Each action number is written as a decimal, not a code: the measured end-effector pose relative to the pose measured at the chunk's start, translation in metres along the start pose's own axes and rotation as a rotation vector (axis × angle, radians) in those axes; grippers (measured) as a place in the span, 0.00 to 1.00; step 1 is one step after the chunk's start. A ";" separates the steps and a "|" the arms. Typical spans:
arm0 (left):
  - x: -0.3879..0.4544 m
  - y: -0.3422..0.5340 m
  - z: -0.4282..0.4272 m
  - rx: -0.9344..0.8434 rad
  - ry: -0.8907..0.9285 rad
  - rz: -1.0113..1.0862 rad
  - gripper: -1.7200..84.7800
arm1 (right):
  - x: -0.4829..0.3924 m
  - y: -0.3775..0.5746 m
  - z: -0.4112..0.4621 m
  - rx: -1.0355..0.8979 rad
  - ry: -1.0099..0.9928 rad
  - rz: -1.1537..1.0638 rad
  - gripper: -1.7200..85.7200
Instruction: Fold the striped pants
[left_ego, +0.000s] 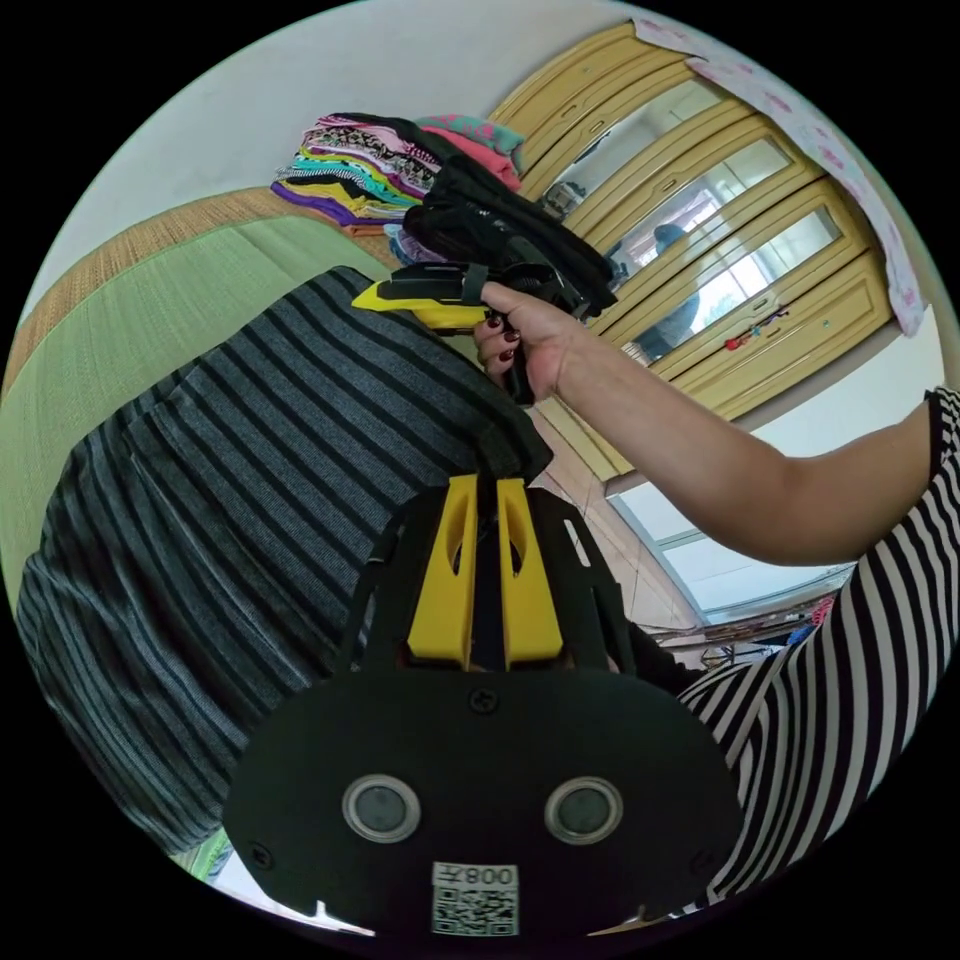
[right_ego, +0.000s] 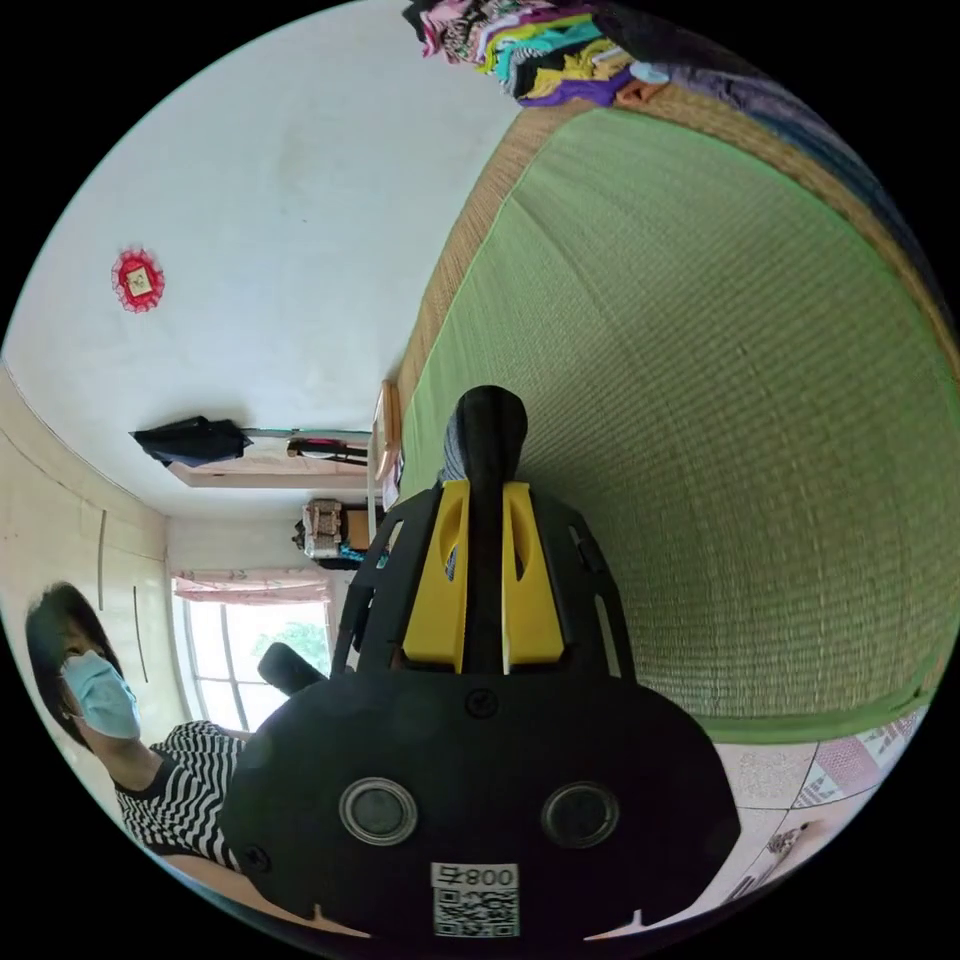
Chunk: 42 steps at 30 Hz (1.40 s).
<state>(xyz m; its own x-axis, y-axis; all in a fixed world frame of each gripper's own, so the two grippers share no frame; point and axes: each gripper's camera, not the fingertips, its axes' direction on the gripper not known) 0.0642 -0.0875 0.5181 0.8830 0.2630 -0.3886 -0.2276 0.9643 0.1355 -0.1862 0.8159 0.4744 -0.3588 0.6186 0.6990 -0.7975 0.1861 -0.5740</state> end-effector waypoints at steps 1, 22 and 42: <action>-0.004 0.006 -0.011 0.017 0.013 0.002 0.03 | -0.008 0.000 -0.001 0.009 0.007 -0.004 0.08; -0.146 0.241 -0.280 0.588 0.232 -0.339 0.04 | -0.402 0.009 0.268 0.028 0.116 -0.192 0.09; -0.246 0.451 -0.428 0.941 0.204 -0.689 0.06 | -0.652 0.031 0.657 -0.242 0.270 -0.303 0.09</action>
<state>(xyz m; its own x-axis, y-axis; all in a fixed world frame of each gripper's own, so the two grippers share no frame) -0.4318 0.2964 0.2845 0.5999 -0.2204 -0.7691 0.7377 0.5246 0.4250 -0.2955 -0.0833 0.2814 0.0374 0.6789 0.7333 -0.6993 0.5420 -0.4661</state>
